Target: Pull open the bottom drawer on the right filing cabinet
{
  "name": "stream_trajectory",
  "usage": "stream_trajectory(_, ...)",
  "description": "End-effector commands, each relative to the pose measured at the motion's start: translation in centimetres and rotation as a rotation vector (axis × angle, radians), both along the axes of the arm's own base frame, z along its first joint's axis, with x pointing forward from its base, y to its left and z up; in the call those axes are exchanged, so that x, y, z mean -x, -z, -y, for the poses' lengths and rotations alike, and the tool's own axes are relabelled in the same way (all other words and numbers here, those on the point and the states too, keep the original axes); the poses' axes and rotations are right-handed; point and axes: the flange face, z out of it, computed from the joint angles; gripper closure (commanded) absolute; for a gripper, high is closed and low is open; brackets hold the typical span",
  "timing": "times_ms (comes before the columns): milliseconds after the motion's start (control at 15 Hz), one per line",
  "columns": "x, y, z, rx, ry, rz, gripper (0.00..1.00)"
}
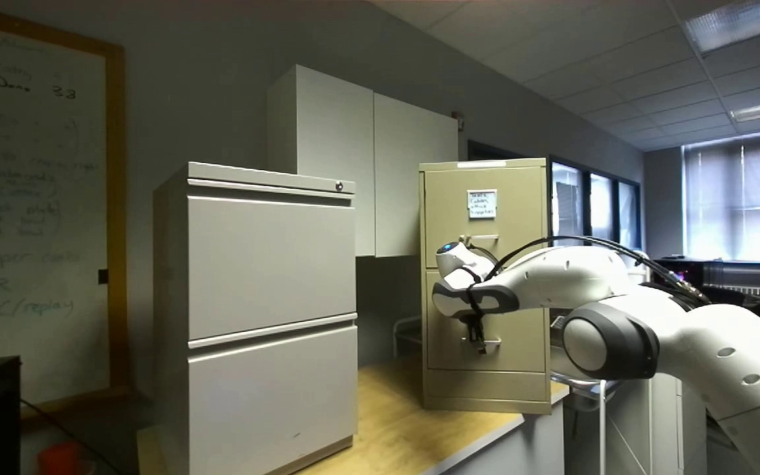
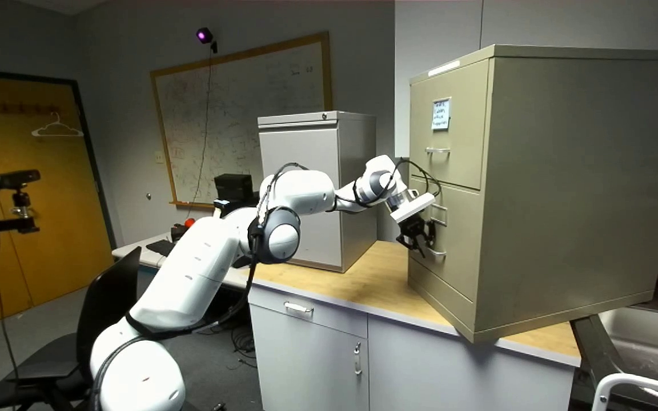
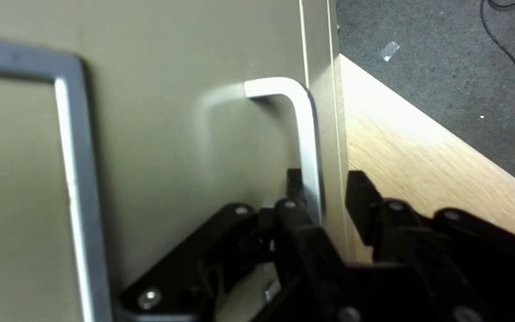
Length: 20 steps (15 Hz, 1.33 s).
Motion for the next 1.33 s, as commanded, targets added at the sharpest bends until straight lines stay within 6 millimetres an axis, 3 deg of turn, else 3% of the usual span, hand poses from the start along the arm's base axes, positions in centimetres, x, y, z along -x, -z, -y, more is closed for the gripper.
stream_trajectory(0, -1.0, 2.5, -0.5, -0.035, 0.029, -0.013, 0.92)
stream_trajectory(267, -1.2, 4.3, -6.6, -0.103, -0.052, -0.076, 0.93)
stream_trajectory(667, -1.3, 4.3, -8.3, -0.061, -0.125, -0.091, 0.93)
stream_trajectory(1267, -0.3, 4.2, -8.8, 0.014, -0.187, -0.149, 0.93)
